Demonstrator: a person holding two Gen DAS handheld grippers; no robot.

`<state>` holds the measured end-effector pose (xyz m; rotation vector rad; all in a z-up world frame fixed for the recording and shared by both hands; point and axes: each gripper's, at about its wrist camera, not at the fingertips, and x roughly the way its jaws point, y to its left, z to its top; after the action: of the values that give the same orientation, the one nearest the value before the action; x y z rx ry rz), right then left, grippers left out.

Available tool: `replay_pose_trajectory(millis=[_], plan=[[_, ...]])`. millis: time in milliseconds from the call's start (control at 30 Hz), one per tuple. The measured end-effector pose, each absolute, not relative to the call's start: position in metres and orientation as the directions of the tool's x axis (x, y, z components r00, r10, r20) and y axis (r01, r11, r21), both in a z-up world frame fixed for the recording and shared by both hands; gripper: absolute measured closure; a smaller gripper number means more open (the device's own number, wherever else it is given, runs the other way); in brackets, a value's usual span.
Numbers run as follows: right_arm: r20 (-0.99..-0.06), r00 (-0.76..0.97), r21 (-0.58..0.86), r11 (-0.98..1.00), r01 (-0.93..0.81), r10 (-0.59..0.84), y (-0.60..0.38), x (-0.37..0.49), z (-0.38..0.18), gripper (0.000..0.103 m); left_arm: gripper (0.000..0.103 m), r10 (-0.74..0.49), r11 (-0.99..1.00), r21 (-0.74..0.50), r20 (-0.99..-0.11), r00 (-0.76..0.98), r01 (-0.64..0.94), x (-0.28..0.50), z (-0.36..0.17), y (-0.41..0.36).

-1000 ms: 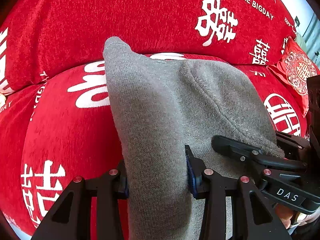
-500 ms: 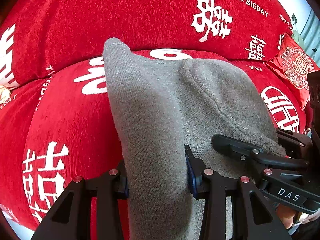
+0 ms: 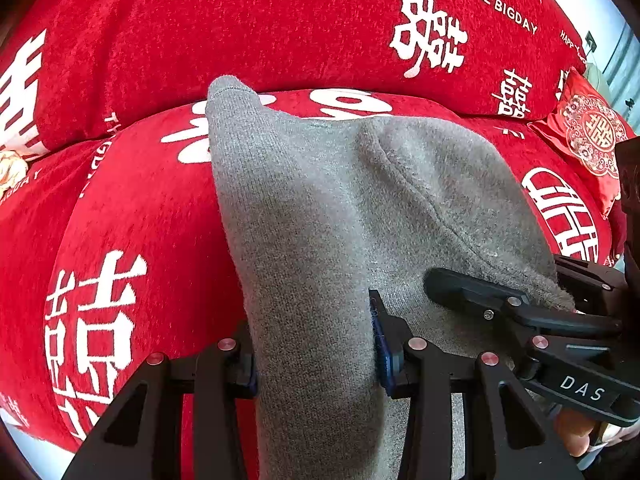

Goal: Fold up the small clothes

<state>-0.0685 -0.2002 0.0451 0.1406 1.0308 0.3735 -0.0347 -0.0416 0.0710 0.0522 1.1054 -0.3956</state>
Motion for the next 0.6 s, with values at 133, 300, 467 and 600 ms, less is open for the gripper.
replay_pose_trajectory(millis=[133, 300, 467, 600], plan=[[-0.811, 0.454, 0.289, 0.927, -0.240, 0.370, -0.196, -0.073, 0.042, 0.069, 0.059, -0.287, 0.929, -0.157, -0.878, 0.384, 0.336, -0.039, 0.069, -0.037], [-0.819, 0.439, 0.289, 0.927, -0.240, 0.369, -0.196, -0.076, 0.034, 0.069, 0.059, -0.285, 0.929, -0.160, -0.884, 0.369, 0.335, -0.043, 0.060, -0.035], [-0.826, 0.426, 0.294, 0.927, -0.235, 0.370, -0.194, -0.079, 0.025, 0.069, 0.059, -0.287, 0.928, -0.166, -0.890, 0.354, 0.334, -0.045, 0.051, -0.034], [-0.825, 0.417, 0.305, 0.922, -0.240, 0.382, -0.197, -0.077, 0.016, 0.069, 0.055, -0.283, 0.928, -0.161, -0.891, 0.355, 0.337, -0.046, 0.043, -0.032]])
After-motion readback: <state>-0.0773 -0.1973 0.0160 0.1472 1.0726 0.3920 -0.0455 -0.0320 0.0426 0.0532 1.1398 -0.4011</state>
